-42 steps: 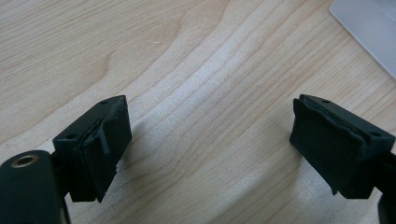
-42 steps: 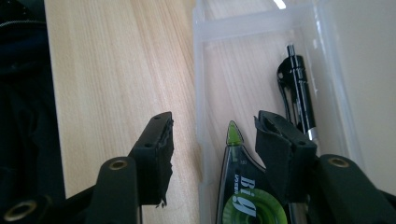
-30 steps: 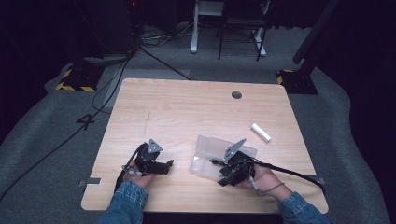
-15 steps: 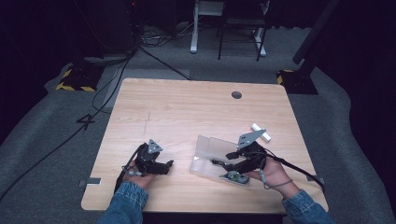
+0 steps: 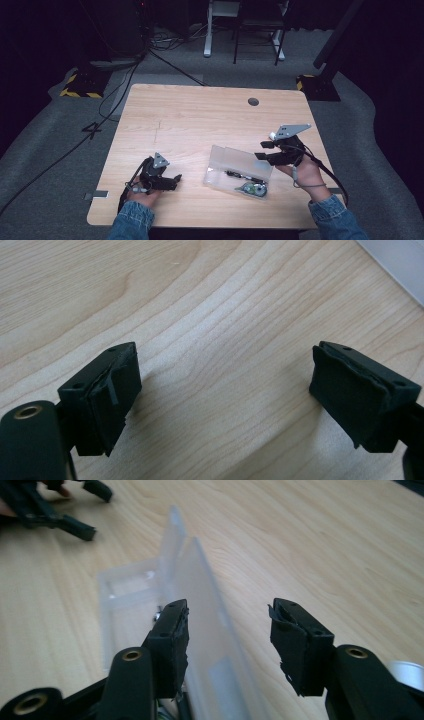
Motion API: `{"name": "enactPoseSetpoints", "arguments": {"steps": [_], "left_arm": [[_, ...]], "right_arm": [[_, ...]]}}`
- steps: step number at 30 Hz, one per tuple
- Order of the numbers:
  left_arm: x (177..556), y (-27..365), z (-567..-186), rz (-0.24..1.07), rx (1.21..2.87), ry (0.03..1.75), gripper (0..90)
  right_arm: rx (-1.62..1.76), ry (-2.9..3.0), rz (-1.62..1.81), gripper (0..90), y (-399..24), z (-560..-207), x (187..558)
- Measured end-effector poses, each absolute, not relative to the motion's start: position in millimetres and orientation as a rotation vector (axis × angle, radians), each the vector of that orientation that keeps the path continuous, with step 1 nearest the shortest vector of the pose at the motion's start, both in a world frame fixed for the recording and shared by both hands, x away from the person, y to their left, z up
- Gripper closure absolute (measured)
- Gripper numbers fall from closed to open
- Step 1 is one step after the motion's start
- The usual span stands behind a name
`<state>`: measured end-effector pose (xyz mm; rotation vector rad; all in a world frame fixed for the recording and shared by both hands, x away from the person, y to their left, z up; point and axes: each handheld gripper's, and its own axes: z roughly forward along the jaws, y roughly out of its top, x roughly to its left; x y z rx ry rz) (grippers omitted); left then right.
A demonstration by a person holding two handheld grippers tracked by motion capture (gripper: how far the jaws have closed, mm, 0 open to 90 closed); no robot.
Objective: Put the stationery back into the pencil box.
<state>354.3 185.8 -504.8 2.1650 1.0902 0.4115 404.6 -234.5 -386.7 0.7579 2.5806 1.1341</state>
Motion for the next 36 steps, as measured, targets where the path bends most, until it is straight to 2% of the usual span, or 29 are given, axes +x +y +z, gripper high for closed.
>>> {"name": "enactPoseSetpoints", "arguments": {"steps": [8,19,29,36], "left_arm": [[350,192,-505,0.412,2.171,1.086,13.0],[349,194,-505,0.412,2.169,1.084,13.0],[349,194,-505,0.412,2.168,1.085,13.0],[349,194,-505,0.413,2.169,1.084,13.0]], "right_arm": [[0.967,2.451,1.122,50.1,-265,-388,424],[1.189,2.357,0.969,51.7,-301,-420,454],[1.268,2.345,0.856,52.8,-314,-444,472],[1.250,2.383,0.727,55.6,-308,-462,479]]}}
